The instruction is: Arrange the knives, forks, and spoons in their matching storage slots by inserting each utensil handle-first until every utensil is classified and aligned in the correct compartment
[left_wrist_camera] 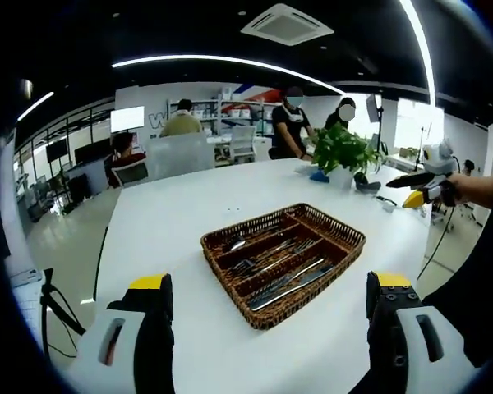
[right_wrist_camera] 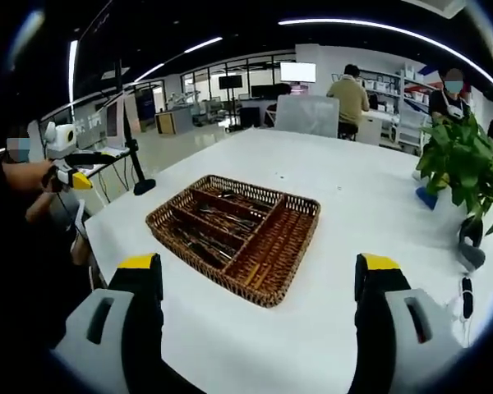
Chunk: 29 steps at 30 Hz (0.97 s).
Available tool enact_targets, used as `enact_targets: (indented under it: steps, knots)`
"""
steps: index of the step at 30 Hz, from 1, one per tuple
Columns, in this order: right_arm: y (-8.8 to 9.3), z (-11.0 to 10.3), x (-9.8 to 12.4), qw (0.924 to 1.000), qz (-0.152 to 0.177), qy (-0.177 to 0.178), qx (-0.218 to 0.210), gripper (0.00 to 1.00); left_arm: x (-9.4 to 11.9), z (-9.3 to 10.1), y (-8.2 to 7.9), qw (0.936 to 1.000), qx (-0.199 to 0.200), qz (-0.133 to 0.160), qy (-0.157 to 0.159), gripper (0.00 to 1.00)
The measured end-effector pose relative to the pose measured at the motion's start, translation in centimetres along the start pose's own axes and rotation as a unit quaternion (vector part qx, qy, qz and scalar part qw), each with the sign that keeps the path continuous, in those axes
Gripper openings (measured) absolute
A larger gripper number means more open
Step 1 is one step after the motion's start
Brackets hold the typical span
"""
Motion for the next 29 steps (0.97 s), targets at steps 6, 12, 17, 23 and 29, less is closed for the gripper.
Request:
enact_targets:
  steps: [6,12,17,23,29]
  knots:
    - [-0.5,0.6,-0.1,1.0000,0.007,0.002,-0.001,1.00,-0.2,-0.5,-0.3,0.9999,-0.006,-0.008,-0.006,0.99]
    - [-0.4,1.1,0.2,0.9999,0.009,0.010,-0.009,1.00,-0.4,-0.9,-0.9,0.9998,-0.014,-0.007,-0.008,0.99]
    - [0.1,1.3,0.6,0.9997,0.008,0.017,-0.015,1.00,-0.8,-0.9,-1.0,0.9998,-0.018,-0.009,-0.004,0.99]
    - [0.9,1.2,1.2,0.9995,-0.001,0.024,-0.020,1.00,-1.1,-0.5,-1.0,0.9996,-0.025,-0.008,0.002,0.99]
    - [0.9,1.1,1.7,0.9993,-0.002,0.030,-0.022,1.00,-1.1,-0.2,-0.9,0.9994,-0.030,-0.011,0.011,0.99]
Point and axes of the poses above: the point that each gripper's makers call its tool centre point, and the gripper's own axes: x roughly backward along the fingers, z roughly to its right, y roughly out of its underside, the point moved 5 cm from there along x, roughly backward along the fingers, and after that the axes turned 7 degrees about x, right-handed, at the moved point
